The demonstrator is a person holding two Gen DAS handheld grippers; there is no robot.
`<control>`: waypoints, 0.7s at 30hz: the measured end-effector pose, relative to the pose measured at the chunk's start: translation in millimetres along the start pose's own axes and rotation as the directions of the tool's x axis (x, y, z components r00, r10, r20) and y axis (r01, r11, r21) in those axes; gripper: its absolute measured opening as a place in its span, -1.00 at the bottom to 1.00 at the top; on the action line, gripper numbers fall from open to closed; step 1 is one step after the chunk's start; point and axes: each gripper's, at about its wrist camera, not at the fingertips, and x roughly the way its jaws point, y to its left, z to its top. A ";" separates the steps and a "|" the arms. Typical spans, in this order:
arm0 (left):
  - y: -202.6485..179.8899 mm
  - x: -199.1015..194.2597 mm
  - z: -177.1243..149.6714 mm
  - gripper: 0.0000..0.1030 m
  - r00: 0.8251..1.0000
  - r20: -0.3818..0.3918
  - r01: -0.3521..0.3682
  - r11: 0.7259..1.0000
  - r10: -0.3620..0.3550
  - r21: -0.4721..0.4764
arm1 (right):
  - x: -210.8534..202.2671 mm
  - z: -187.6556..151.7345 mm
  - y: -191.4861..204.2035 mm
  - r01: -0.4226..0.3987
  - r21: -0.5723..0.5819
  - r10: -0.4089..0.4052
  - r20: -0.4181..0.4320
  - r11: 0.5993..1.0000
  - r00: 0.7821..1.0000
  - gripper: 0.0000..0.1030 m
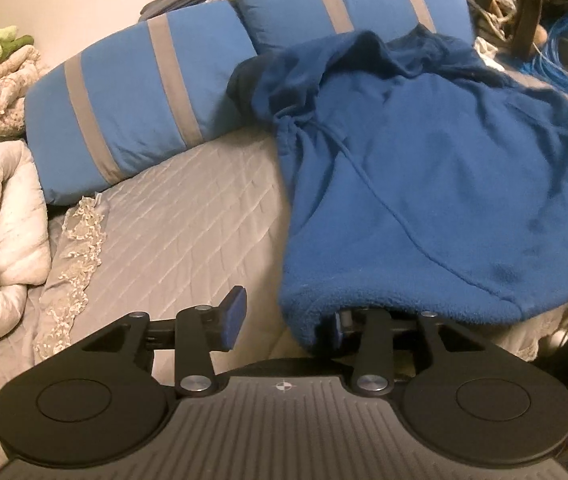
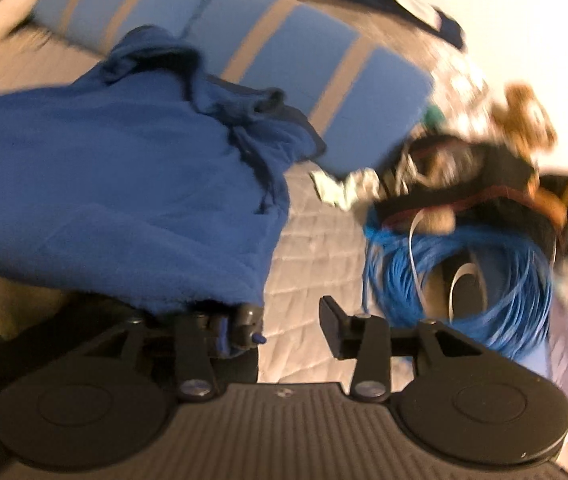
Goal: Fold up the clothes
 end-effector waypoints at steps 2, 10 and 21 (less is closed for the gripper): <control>1.3 1.1 -0.4 -0.49 1.000 -0.009 0.017 1.000 -0.017 -0.012 | -0.3 3.0 4.7 -0.003 -0.046 0.004 0.007 0.999 1.000 -0.35; 0.4 -17.2 7.0 -0.67 0.998 0.051 -0.027 0.998 0.025 0.052 | 0.8 16.0 -28.8 -0.040 0.133 0.041 -0.010 0.990 0.999 -0.71; -1.0 -50.3 39.0 -0.67 1.000 0.012 0.007 0.985 -0.010 0.172 | 1.8 12.5 -50.7 -0.082 0.233 0.098 -0.060 0.969 0.993 -0.70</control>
